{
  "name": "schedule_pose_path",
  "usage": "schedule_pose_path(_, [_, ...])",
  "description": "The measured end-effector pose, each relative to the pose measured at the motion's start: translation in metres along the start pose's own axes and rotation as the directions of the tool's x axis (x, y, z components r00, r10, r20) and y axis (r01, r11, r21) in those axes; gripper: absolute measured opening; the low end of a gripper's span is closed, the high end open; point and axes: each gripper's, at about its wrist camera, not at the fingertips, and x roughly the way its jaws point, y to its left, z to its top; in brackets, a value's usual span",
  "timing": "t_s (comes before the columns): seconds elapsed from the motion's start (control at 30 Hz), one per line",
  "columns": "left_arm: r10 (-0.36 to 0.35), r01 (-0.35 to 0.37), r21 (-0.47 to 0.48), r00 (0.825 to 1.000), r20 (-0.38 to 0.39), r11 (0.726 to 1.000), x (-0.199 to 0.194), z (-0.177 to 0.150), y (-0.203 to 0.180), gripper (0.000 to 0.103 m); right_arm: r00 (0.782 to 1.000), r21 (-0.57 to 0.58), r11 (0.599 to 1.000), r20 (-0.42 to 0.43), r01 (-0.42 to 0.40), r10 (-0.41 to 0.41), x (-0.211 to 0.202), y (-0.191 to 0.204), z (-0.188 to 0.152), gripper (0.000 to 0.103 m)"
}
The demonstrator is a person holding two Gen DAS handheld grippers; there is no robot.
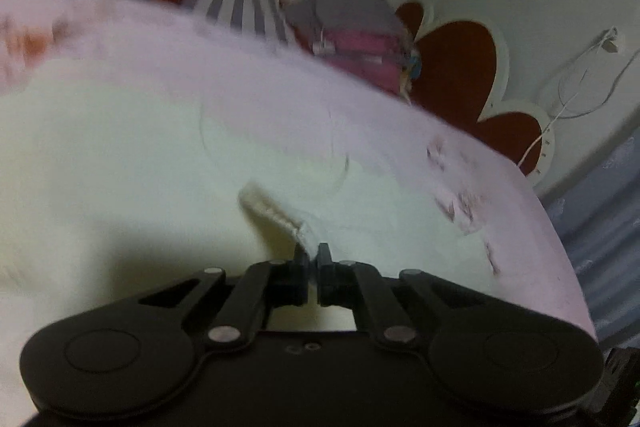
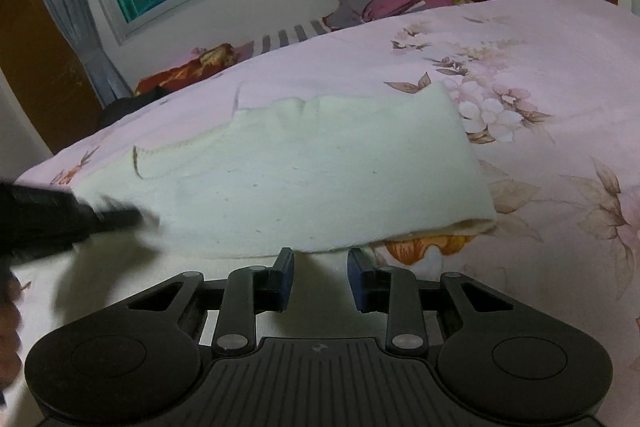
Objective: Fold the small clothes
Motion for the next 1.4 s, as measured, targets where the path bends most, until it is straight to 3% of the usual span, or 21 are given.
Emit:
schedule_pose_path(0.1, [0.045, -0.045, 0.012, 0.998, 0.038, 0.999, -0.023, 0.012, 0.018, 0.003, 1.0, 0.007, 1.0, 0.008, -0.003, 0.003, -0.008, -0.011, -0.002, 0.031])
schedule_pose_path(0.27, [0.099, -0.099, -0.014, 0.994, 0.035, 0.995, -0.045, 0.015, 0.05, 0.003, 1.0, 0.011, 1.0, 0.019, 0.006, -0.007, -0.007, -0.016, 0.002, 0.031])
schedule_pose_path(0.6, [0.136, -0.135, -0.031, 0.99, 0.046, 0.99, -0.056, 0.016, 0.07, 0.003, 1.0, -0.037, 0.999, 0.005, 0.013, -0.012, -0.007, -0.013, 0.001, 0.031])
schedule_pose_path(0.73, [0.144, -0.143, -0.025, 0.989, 0.022, 0.989, -0.05, 0.013, 0.077, 0.003, 0.999, -0.04, 0.998, -0.008, -0.039, 0.039, -0.016, -0.012, 0.0, 0.031])
schedule_pose_path(0.87, [0.149, -0.149, -0.029, 0.989, 0.013, 0.988, -0.045, 0.008, 0.082, 0.003, 0.997, -0.047, 0.998, 0.068, -0.04, 0.043, -0.035, -0.008, 0.004, 0.03])
schedule_pose_path(0.9, [0.151, -0.151, -0.031, 0.988, 0.011, 0.988, -0.044, 0.007, 0.083, 0.003, 0.995, -0.044, 0.999, 0.092, -0.021, 0.025, -0.036, -0.008, 0.008, 0.014])
schedule_pose_path(0.93, [0.154, -0.154, -0.033, 0.988, 0.008, 0.988, -0.042, 0.006, 0.085, 0.003, 0.995, -0.039, 0.999, 0.094, -0.01, 0.014, -0.033, -0.008, 0.011, 0.009])
schedule_pose_path(1.0, [0.155, -0.155, -0.042, 0.988, 0.0, 0.987, -0.04, 0.005, 0.088, 0.003, 0.997, -0.041, 0.999, 0.07, 0.018, -0.015, -0.019, -0.011, 0.015, 0.007])
schedule_pose_path(1.03, [0.154, -0.154, -0.042, 0.988, -0.008, 0.987, -0.038, 0.004, 0.09, 0.003, 0.998, -0.044, 0.997, 0.012, 0.062, -0.061, -0.004, -0.013, 0.015, 0.006])
schedule_pose_path(1.1, [0.177, -0.177, -0.017, 0.984, 0.0, 0.984, -0.043, 0.004, 0.088, 0.011, 0.998, -0.031, 0.998, -0.006, 0.062, -0.062, 0.001, -0.018, 0.018, 0.005])
schedule_pose_path(1.17, [0.256, -0.26, 0.047, 0.963, 0.084, 0.964, -0.059, 0.004, 0.075, 0.038, 0.998, -0.032, 0.998, 0.032, 0.059, -0.058, -0.01, -0.015, 0.024, 0.005])
schedule_pose_path(1.2, [0.254, -0.263, 0.065, 0.96, 0.121, 0.963, -0.064, 0.003, 0.066, 0.042, 0.997, -0.038, 0.998, 0.068, 0.042, -0.039, -0.018, -0.012, 0.027, 0.005])
schedule_pose_path(1.3, [0.167, -0.18, 0.171, 0.982, 0.088, 0.969, -0.043, -0.002, 0.02, 0.054, 0.996, -0.05, 0.998, 0.072, -0.044, 0.047, -0.01, 0.007, 0.033, 0.005])
schedule_pose_path(1.4, [0.137, -0.149, 0.327, 0.989, 0.061, 0.933, -0.014, -0.015, -0.025, 0.061, 0.989, -0.098, 0.984, 0.004, -0.148, 0.149, 0.018, 0.049, 0.03, 0.005])
